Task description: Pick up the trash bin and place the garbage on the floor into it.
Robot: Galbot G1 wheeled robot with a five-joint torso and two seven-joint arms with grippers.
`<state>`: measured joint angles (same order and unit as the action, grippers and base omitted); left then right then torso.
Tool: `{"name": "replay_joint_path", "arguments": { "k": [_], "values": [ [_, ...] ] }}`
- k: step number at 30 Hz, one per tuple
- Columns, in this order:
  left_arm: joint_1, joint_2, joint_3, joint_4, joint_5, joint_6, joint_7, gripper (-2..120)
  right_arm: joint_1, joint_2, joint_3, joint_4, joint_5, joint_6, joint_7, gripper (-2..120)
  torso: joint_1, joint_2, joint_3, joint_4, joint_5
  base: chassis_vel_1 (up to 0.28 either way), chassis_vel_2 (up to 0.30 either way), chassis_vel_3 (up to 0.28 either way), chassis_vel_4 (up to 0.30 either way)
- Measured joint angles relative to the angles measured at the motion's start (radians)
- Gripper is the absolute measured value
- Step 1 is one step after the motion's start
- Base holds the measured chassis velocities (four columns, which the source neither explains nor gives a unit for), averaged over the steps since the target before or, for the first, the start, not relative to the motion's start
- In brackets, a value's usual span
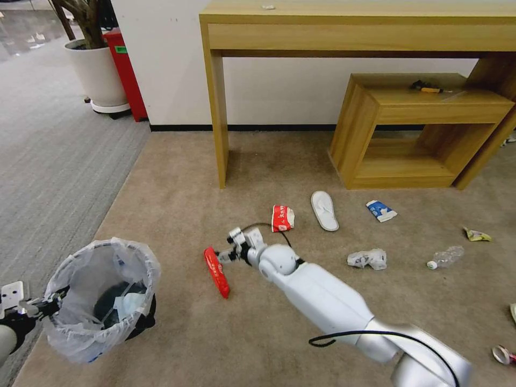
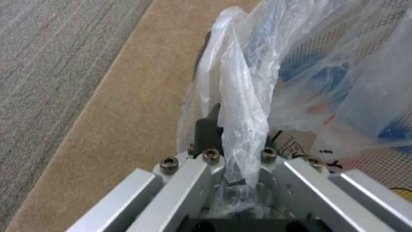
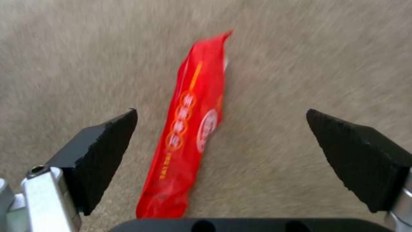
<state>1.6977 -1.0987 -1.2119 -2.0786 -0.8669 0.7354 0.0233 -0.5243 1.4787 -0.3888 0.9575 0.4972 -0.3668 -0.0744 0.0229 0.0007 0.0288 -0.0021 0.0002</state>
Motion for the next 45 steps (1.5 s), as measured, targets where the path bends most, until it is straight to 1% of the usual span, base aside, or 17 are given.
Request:
{"name": "replay_joint_path", "arguments": {
  "k": [1, 2, 5, 6, 8, 9, 10, 13, 14, 17, 22, 25, 29, 35, 37, 40, 45],
  "values": [
    [0.004, -0.002, 0.001, -0.008, 0.001, 0.0, -0.001, 0, 0.0, 0.022, 0.005, -0.035, -0.008, 0.012, -0.013, 100, 0.0, 0.0, 0.0, 0.0, 0.0, 0.0, 0.0, 0.0, 0.0],
    [0.004, -0.002, 0.001, -0.008, 0.001, 0.0, -0.001, 0, 0.0, 0.022, 0.005, -0.035, -0.008, 0.012, -0.013, 100, 0.0, 0.0, 0.0, 0.0, 0.0, 0.0, 0.0, 0.0, 0.0],
    [0.015, -0.007, 0.004, -0.032, 0.003, 0.0, -0.003, 0, 0.008, 0.099, 0.012, -0.159, -0.027, 0.044, -0.066, 100, 0.0, 0.0, 0.0, 0.0003, 0.0, 0.0, 0.0, 0.0, 0.0],
    [0.015, -0.007, 0.004, -0.032, 0.003, 0.0, -0.003, 0, 0.008, 0.099, 0.012, -0.159, -0.027, 0.044, -0.066, 100, 0.0, 0.0, 0.0, 0.0003, 0.0, 0.0, 0.0, 0.0, 0.0],
    [0.02, -0.009, 0.005, -0.046, 0.003, 0.0, -0.004, 0, 0.013, 0.131, 0.012, -0.231, -0.056, 0.065, -0.086, 100, 0.0, 0.0, 0.0, 0.0005, 0.0003, 0.0, 0.0, 0.0, 0.0],
    [0.022, -0.009, 0.005, -0.05, 0.004, 0.0, -0.006, 0, 0.013, 0.134, 0.011, -0.261, -0.068, 0.072, -0.088, 100, 0.0, 0.0, 0.0, 0.0003, 0.0001, 0.0, 0.0, 0.0, 0.0],
    [0.022, -0.009, 0.005, -0.05, 0.004, 0.0, -0.006, 0, 0.013, 0.134, 0.011, -0.261, -0.068, 0.072, -0.088, 100, 0.0, 0.0, 0.0, 0.0003, 0.0001, 0.0, 0.0, 0.0, 0.0],
    [0.025, -0.009, 0.008, -0.059, 0.005, 0.0, -0.01, 0, 0.01, 0.135, 0.032, -0.333, -0.149, 0.111, -0.099, 100, 0.0, 0.0, 0.0, 0.0001, 0.0, 0.0, 0.0, 0.0, 0.0],
    [0.025, -0.009, 0.008, -0.059, 0.005, 0.0, -0.01, 0, 0.01, 0.135, 0.032, -0.333, -0.149, 0.111, -0.099, 100, 0.0, 0.0, 0.0, 0.0001, 0.0, 0.0, 0.0, 0.0, 0.0],
    [0.03, -0.012, 0.014, -0.07, 0.008, 0.0, -0.013, 0, 0.009, 0.134, 0.068, -0.411, -0.219, 0.164, -0.118, 100, 0.0, 0.0, 0.0, 0.0001, 0.0002, 0.0, 0.0, 0.0, 0.0],
    [0.031, -0.012, 0.016, -0.077, 0.008, 0.0, -0.014, 0, 0.009, 0.133, 0.075, -0.434, -0.224, 0.202, -0.155, 100, 0.0, 0.0, 0.0, -0.0001, 0.0001, 0.0, 0.0, 0.0, 0.0],
    [0.029, -0.009, 0.016, -0.078, 0.008, 0.0, -0.014, 0, 0.004, 0.132, 0.072, -0.418, -0.216, 0.211, -0.184, 100, 0.0, 0.0, 0.0, -0.0001, -0.0002, 0.0, 0.0, 0.0, 0.0],
    [0.023, -0.005, 0.017, -0.083, 0.007, 0.0, -0.016, 0, 0.004, 0.13, 0.059, -0.4, -0.172, 0.243, -0.232, 100, 0.0, 0.0, 0.0, 0.0001, 0.0, 0.0, 0.0, 0.0, 0.0],
    [0.021, -0.005, 0.024, -0.087, 0.008, 0.0, -0.016, 0, -0.003, 0.131, 0.033, -0.329, -0.14, 0.234, -0.24, 100, 0.0, 0.0, 0.0, 0.0003, 0.0001, 0.0, 0.0, 0.0, 0.0],
    [0.021, -0.005, 0.024, -0.087, 0.008, 0.0, -0.016, 0, -0.003, 0.131, 0.031, -0.327, -0.139, 0.23, -0.24, 100, 0.0, 0.0, 0.0, 0.0003, 0.0001, 0.0, 0.0, 0.0, 0.0],
    [0.021, -0.005, 0.024, -0.087, 0.008, 0.0, -0.015, 0, 0.004, 0.13, 0.034, -0.368, -0.141, 0.228, -0.237, 100, 0.0, 0.0, 0.0, 0.0002, 0.0001, 0.0, 0.0, 0.0, 0.0],
    [0.024, -0.005, 0.024, -0.092, 0.009, 0.0, -0.015, 0, 0.007, 0.13, 0.037, -0.394, -0.138, 0.227, -0.241, 100, 0.0, 0.0, 0.0, 0.0001, 0.0, 0.0, 0.0, 0.0, 0.0]
  ]
}}
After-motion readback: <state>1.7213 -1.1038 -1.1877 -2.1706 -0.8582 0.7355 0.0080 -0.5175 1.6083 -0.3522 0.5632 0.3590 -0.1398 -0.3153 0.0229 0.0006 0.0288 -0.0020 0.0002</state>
